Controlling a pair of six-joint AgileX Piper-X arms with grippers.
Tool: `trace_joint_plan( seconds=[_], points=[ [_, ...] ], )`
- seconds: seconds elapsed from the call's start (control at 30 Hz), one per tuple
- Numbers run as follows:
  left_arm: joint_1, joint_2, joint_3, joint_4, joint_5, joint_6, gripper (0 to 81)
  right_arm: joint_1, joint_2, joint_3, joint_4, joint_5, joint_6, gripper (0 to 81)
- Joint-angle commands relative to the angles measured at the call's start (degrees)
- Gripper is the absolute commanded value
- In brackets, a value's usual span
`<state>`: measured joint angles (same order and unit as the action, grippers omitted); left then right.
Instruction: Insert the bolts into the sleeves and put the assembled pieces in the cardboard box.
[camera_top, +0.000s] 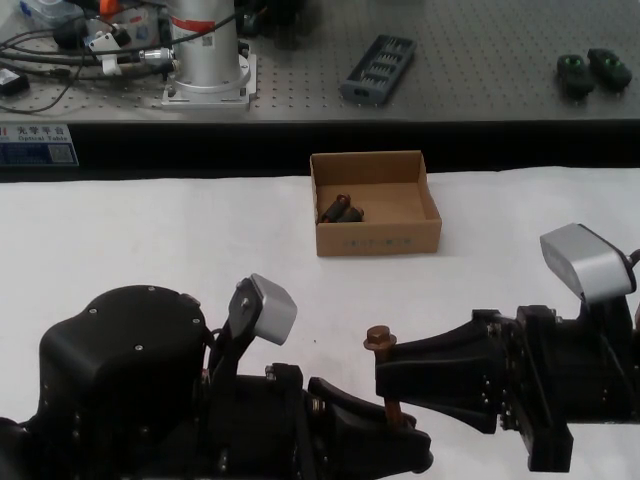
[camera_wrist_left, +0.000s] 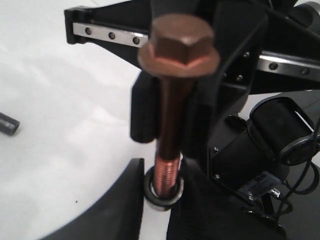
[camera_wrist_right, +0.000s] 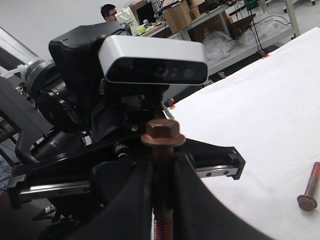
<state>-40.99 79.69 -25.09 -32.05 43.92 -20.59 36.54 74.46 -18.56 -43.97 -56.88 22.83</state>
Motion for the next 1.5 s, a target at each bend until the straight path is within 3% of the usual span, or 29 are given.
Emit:
trace_joint_plan(
  seconds=[0.0, 0.7, 0.9, 1.47],
  points=[
    [1.44, -0.68, -1.90, -1.93, -5.88, -0.03, 11.3, 1.26, -0.71, 0.50, 1.64, -7.11, 0.64, 2.2],
    [1.44, -0.68, -1.90, 5.03, -2.44, 3.46, 11.3, 0.20, -0.71, 0.40, 3.32, -9.28, -0.58, 1.1],
    [1.44, -0.68, -1.90, 5.03, -2.11, 3.60, 11.3, 0.20, -0.71, 0.24, 3.32, -7.76, 1.78, 27.4],
    [0.54, -0.68, -9.63, 22.33, -0.74, 13.27, 11.3, -1.36, -0.71, -3.09, 3.52, -6.24, 3.53, 27.7]
  ],
)
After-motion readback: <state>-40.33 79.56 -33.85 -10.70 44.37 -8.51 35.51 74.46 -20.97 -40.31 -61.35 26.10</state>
